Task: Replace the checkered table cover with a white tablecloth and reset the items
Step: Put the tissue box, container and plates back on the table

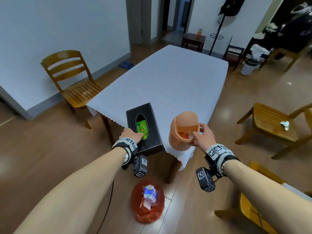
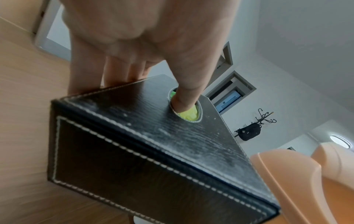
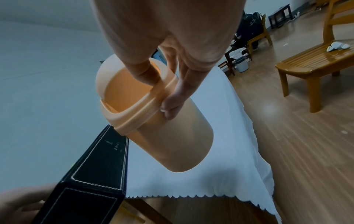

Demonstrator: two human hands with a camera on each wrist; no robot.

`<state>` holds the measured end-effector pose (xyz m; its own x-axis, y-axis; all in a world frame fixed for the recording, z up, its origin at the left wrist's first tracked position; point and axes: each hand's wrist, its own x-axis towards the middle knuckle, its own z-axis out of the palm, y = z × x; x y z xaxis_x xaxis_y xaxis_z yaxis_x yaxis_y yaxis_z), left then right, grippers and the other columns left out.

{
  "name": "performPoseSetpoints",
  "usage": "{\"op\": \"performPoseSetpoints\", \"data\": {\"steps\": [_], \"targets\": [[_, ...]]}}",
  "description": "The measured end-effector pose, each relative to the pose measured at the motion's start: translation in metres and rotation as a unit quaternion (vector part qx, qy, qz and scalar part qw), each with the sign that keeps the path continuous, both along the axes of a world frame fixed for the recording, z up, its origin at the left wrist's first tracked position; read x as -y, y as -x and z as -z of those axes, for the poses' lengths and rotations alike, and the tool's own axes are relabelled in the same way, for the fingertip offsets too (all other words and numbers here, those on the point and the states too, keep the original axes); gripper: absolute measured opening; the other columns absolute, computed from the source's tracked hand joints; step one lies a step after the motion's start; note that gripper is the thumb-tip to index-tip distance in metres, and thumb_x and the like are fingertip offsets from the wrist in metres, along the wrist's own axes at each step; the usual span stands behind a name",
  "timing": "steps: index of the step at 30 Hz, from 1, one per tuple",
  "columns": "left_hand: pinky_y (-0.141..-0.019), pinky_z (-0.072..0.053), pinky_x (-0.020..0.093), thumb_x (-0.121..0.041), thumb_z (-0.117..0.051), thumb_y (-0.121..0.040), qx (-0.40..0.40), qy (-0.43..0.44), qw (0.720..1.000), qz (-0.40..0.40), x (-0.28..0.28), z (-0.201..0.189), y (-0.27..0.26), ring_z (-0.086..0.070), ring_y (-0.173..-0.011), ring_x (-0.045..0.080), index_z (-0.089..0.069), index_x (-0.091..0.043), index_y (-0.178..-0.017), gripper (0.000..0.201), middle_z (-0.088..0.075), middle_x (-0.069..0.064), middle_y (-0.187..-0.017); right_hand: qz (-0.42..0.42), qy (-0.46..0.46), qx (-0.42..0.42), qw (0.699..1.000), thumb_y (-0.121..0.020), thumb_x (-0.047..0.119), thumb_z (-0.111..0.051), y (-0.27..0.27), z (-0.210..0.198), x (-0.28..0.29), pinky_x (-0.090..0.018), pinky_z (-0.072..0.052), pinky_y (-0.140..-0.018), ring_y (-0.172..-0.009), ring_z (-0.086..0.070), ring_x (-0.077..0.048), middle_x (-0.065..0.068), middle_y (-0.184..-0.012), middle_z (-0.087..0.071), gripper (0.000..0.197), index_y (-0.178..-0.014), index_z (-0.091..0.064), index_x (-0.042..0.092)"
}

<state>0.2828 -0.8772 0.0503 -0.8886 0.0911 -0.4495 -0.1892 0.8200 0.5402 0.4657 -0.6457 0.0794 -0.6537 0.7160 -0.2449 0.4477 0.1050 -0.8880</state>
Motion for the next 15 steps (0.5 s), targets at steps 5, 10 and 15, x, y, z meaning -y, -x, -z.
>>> {"op": "performPoseSetpoints", "data": {"steps": [5, 10, 15], "targets": [[-0.076, -0.052, 0.035, -0.045, -0.073, -0.077, 0.010, 0.012, 1.000, -0.013, -0.066, 0.013, 0.041, -0.061, -0.093, 0.031, -0.049, -0.004, -0.123, 0.066, -0.061, 0.012, -0.111, -0.027, 0.009, 0.008, 1.000, -0.089, 0.019, -0.068, 0.055, 0.030, -0.073, -0.040, -0.063, -0.062, -0.072, -0.072, -0.023, 0.000, -0.125, -0.055, 0.054, -0.138, -0.046, 0.019], [-0.084, -0.055, 0.040, -0.049, -0.073, -0.070, 0.021, 0.035, 0.996, -0.079, -0.127, 0.039, 0.077, -0.064, -0.099, 0.034, -0.050, -0.004, -0.124, 0.074, -0.064, 0.015, -0.113, -0.077, 0.013, 0.022, 0.997, -0.087, 0.020, -0.066, 0.127, 0.072, -0.152, -0.044, -0.063, -0.065, -0.064, -0.072, -0.023, 0.002, -0.123, -0.056, 0.052, -0.136, -0.048, 0.021], [-0.076, -0.053, 0.036, -0.045, -0.074, -0.071, 0.045, 0.049, 0.983, -0.171, -0.163, 0.035, 0.087, -0.063, -0.095, 0.033, -0.053, -0.005, -0.117, 0.064, -0.064, 0.014, -0.106, -0.139, 0.018, 0.044, 0.989, -0.087, 0.026, -0.066, 0.184, 0.089, -0.208, -0.047, -0.062, -0.068, -0.073, -0.071, -0.023, 0.001, -0.117, -0.060, 0.037, -0.121, -0.050, 0.031]]}}
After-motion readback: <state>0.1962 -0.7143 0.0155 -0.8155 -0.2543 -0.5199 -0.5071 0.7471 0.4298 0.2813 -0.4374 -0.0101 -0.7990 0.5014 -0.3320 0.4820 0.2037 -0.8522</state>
